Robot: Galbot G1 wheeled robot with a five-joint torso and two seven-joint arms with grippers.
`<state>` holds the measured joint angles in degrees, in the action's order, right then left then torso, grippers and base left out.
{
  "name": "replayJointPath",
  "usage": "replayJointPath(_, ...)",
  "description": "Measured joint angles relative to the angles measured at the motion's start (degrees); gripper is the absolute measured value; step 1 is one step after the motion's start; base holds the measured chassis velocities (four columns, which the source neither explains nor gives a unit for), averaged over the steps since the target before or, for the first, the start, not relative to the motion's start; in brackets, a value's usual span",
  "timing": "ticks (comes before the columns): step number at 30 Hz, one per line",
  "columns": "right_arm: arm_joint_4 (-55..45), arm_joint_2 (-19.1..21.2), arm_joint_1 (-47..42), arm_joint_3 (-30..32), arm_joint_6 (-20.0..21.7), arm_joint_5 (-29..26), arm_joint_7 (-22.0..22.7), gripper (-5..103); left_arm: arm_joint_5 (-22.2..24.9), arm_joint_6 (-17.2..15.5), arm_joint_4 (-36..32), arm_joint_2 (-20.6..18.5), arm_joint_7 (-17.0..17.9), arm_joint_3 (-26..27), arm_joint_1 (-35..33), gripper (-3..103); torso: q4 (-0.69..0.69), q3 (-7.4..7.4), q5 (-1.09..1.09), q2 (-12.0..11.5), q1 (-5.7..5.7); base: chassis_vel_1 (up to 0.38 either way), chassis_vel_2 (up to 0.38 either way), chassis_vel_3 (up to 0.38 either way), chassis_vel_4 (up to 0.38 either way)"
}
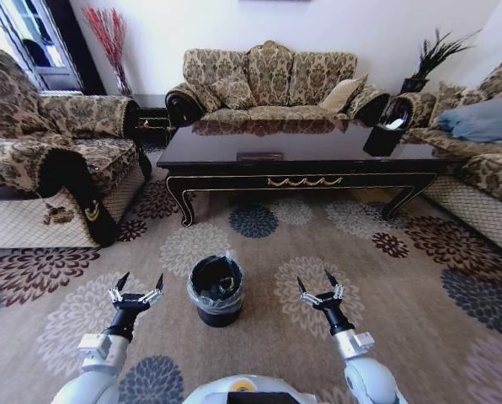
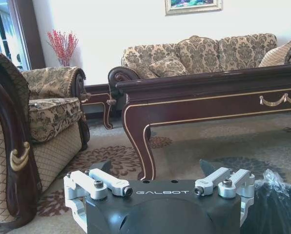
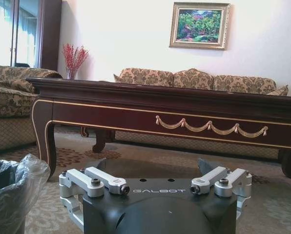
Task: Move to the front of the table and pick up the trash from the floor, then place it into the trash bin.
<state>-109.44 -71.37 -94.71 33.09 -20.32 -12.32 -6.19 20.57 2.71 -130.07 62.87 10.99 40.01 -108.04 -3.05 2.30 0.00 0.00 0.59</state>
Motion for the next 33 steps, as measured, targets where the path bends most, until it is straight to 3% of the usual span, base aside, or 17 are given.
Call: replayJointPath(33, -0.01, 0.0, 0.0, -0.01, 0.02, 0.0, 0.06, 100, 0.01, -0.05, 0.05, -0.01, 0.03, -0.01, 0.02, 100, 0.0, 0.0, 0.0, 0.0, 0.0, 0.073, -0.073, -0.073, 0.077)
